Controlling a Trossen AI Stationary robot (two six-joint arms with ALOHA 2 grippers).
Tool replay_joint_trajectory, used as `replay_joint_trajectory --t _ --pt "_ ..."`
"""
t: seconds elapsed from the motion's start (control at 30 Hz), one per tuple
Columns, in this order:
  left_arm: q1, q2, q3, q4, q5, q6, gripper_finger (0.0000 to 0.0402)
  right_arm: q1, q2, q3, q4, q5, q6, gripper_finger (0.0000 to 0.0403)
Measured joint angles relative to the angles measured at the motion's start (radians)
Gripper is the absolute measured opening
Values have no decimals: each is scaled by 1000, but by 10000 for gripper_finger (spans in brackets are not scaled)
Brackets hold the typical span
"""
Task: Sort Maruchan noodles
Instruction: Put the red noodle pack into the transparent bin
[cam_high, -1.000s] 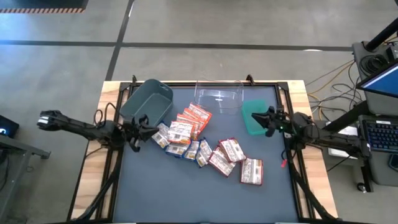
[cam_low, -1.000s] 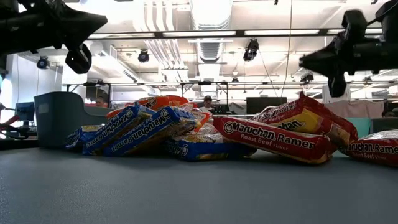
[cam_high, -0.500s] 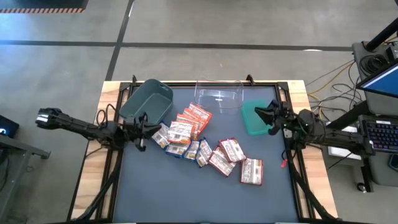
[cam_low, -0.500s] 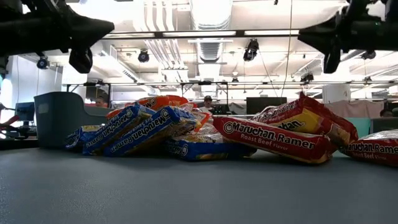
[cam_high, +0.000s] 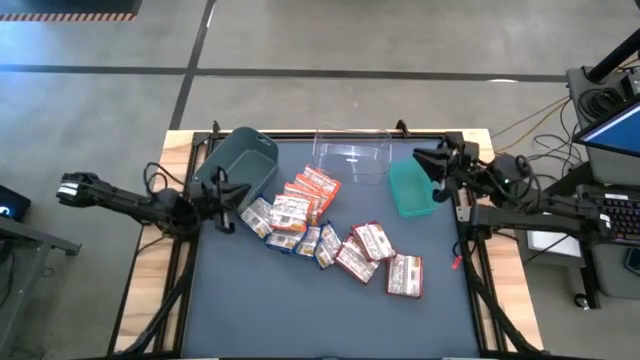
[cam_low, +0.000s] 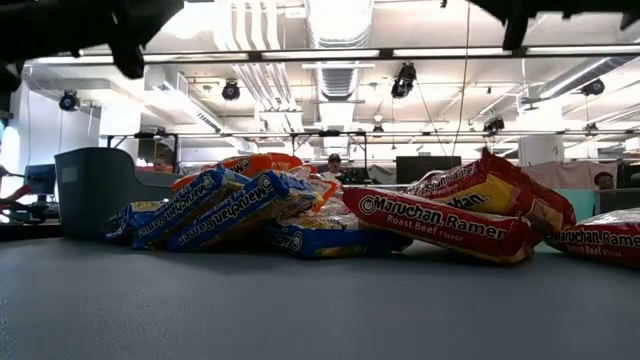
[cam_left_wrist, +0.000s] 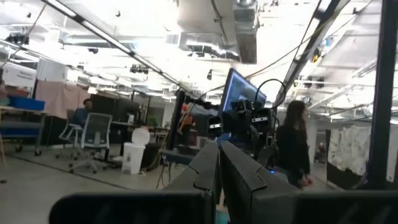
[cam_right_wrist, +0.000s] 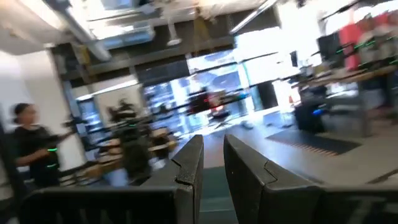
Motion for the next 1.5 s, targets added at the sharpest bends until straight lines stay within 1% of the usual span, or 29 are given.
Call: replay_joint_trajectory --t 0.13,0.23,0.3,0.4,0.53,0.7,0.73,0.83,0.9,1.03,1.13,1.23,1.33,1.4,1.5 --pt "0 39 62 -55 67 -15 0 31 96 83 -23 -145 39 54" --pt "0 76 106 -114 77 -24 0 66 167 149 -55 -169 53 54" --pt "0 96 132 -182 64 -20 0 81 210 205 -134 -169 58 54" --pt "0 105 162 -282 26 27 0 89 286 299 -313 -139 83 54" --pt "0 89 177 -351 -18 110 0 86 388 450 -553 -59 189 54" --pt "1 56 177 -404 -27 201 0 88 555 680 -929 -69 245 54" --pt "1 49 177 -418 -49 205 0 91 586 728 -1015 -68 271 54" --pt "2 34 177 -427 -131 214 0 106 676 867 -1195 -65 353 54" --pt "2 23 177 -430 -155 243 0 121 733 932 -1326 -69 406 54" --pt "2 7 177 -404 -158 313 0 150 828 1029 -1494 -69 503 54" --pt "1 -6 184 -403 -173 372 0 175 876 1058 -1518 -67 536 54" --pt "2 -13 200 -402 -197 414 0 202 917 1059 -1511 -69 558 54" --pt "2 -13 213 -405 -203 443 0 222 955 1059 -1515 -109 564 58" --pt "2 -9 217 -407 -202 444 0 238 983 1059 -1514 -139 573 70" --pt "2 -8 215 -411 -202 443 0 264 1027 1059 -1514 -173 576 104"
